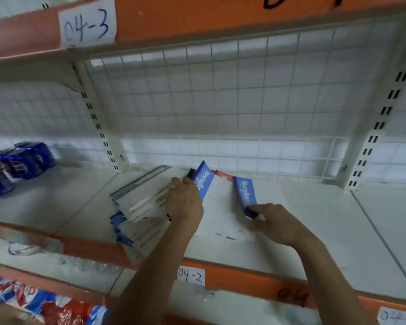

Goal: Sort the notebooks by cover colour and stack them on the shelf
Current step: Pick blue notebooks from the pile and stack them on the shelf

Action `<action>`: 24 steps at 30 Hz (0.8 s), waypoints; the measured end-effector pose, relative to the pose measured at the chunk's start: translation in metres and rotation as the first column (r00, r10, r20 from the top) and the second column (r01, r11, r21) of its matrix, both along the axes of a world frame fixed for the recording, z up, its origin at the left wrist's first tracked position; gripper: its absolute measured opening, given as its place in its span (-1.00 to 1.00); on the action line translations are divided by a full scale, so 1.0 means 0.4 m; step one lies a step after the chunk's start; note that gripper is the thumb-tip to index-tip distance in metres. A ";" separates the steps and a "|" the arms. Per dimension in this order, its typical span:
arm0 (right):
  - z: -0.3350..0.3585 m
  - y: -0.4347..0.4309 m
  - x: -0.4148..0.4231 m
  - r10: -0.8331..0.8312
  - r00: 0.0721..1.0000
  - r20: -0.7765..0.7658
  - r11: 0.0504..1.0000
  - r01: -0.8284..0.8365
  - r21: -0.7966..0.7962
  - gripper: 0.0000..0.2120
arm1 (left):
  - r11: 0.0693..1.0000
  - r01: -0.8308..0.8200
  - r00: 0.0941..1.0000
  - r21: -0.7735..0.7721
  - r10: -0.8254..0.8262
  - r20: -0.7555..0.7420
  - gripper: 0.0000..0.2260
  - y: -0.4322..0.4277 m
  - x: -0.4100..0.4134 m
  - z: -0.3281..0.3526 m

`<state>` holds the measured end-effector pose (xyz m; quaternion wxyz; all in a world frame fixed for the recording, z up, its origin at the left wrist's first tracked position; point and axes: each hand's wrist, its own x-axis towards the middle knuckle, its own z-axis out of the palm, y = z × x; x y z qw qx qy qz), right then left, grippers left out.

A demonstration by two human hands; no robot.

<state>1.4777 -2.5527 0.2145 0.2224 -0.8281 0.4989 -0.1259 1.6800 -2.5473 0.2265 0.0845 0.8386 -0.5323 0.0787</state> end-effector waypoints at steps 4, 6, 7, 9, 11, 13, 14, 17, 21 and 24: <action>0.040 0.009 0.010 -0.182 0.922 0.343 0.943 0.262 -0.204 -0.74 | 0.984 0.175 0.866 -0.038 -0.172 -0.470 -0.78 -0.036 -0.022 -0.006; 0.034 0.019 0.039 -0.127 0.906 0.403 0.929 0.251 -0.273 -0.71 | 0.976 0.196 0.623 -0.097 -0.200 -0.756 -0.82 -0.049 -0.053 -0.011; 0.027 0.026 0.055 -0.068 0.913 0.402 0.939 0.194 -0.283 -0.70 | 0.982 0.151 0.456 -0.113 -0.171 -0.873 -0.81 -0.055 -0.070 -0.015; 0.003 0.040 0.077 0.024 0.941 0.338 0.971 0.059 -0.232 -0.64 | 0.992 0.039 0.176 -0.118 -0.123 -0.977 -0.81 -0.055 -0.095 -0.015; -0.026 0.037 0.075 0.021 0.986 0.167 0.985 0.008 -0.170 -0.41 | 0.993 0.003 0.036 -0.120 -0.120 -0.992 -0.82 -0.045 -0.105 -0.005; -0.039 0.021 0.058 -0.083 0.996 0.028 0.971 0.087 -0.223 -0.40 | 0.988 -0.002 -0.098 -0.153 -0.153 -0.983 -0.80 -0.033 -0.100 0.007; -0.040 0.014 0.050 -0.156 0.987 0.035 0.947 0.160 -0.278 -0.48 | 0.986 -0.008 -0.155 -0.169 -0.168 -0.973 -0.79 -0.025 -0.098 0.019; -0.044 0.006 0.042 -0.266 0.944 0.195 0.874 0.322 -0.363 -0.56 | 0.981 -0.009 -0.116 -0.195 -0.194 -0.974 -0.77 -0.016 -0.088 0.034; -0.051 0.009 0.052 -0.220 0.935 0.278 0.846 0.325 -0.424 -0.54 | 0.964 0.050 0.777 -0.262 -0.202 -0.596 -0.69 -0.040 -0.047 -0.010; -0.058 0.017 0.059 -0.232 0.938 0.259 0.863 0.321 -0.391 -0.54 | 0.997 -0.013 0.991 -0.081 0.002 -0.135 -0.71 -0.040 0.000 -0.031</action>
